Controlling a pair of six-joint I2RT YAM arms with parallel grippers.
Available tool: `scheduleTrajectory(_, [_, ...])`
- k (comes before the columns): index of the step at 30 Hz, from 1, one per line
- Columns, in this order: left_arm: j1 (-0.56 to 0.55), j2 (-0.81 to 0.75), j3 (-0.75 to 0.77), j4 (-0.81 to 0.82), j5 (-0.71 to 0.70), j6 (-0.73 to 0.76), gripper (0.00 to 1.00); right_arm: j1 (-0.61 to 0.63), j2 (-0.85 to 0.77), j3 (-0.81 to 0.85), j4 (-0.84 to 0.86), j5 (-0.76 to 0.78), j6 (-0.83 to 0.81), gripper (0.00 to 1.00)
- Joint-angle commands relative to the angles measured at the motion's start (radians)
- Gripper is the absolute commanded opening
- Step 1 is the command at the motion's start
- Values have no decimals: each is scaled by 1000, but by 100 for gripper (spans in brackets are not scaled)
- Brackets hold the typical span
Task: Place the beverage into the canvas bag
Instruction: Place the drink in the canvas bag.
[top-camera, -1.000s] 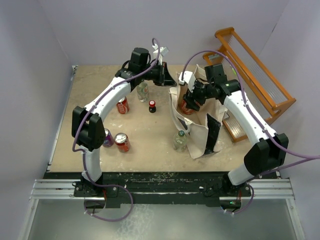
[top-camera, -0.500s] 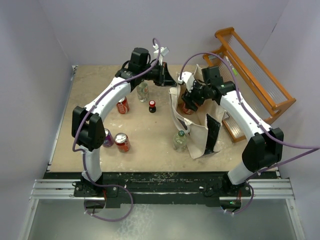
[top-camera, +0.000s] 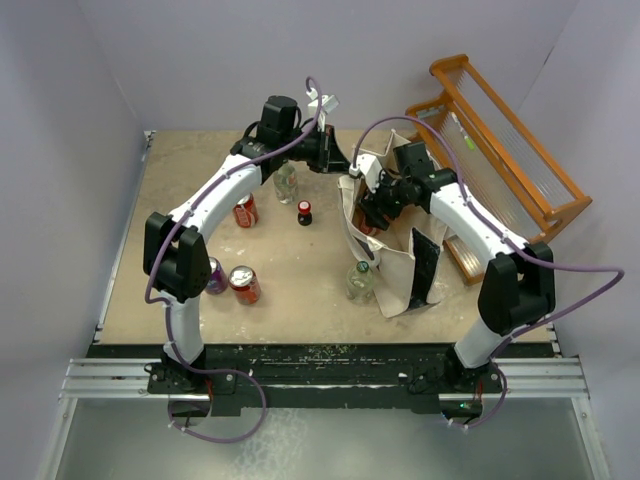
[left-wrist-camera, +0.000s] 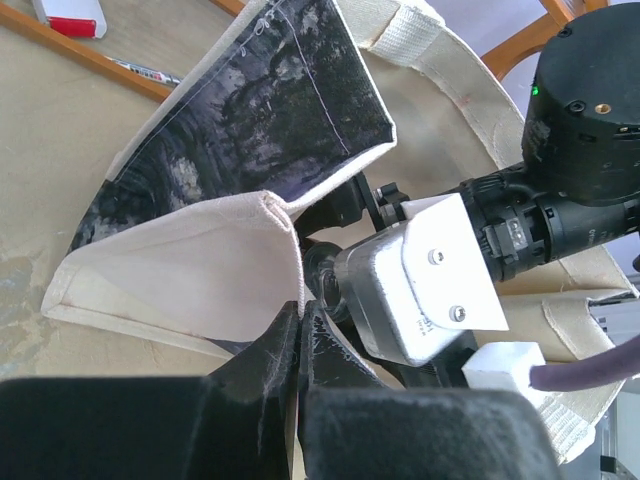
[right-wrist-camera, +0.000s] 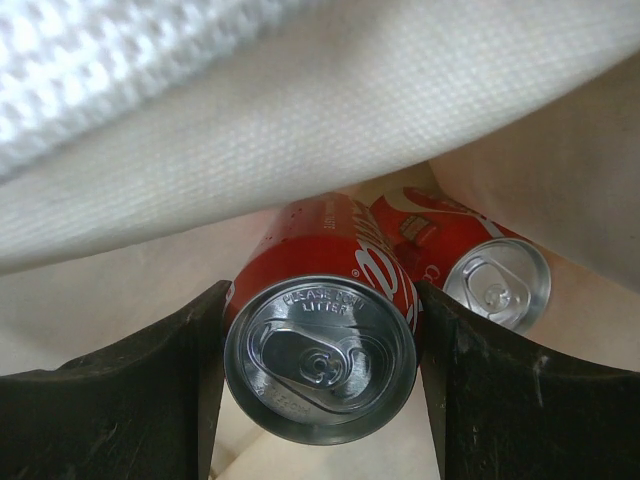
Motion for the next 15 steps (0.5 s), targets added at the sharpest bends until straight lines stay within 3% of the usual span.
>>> scheduleTrajectory(1, [-6,-46,-12,21,15,19,1,3,-28,3,102,12,11,35])
scheduleTrajectory(15, [-5,-65,-48,-18,-94,51,0,3,-29,-90,276,20,68,39])
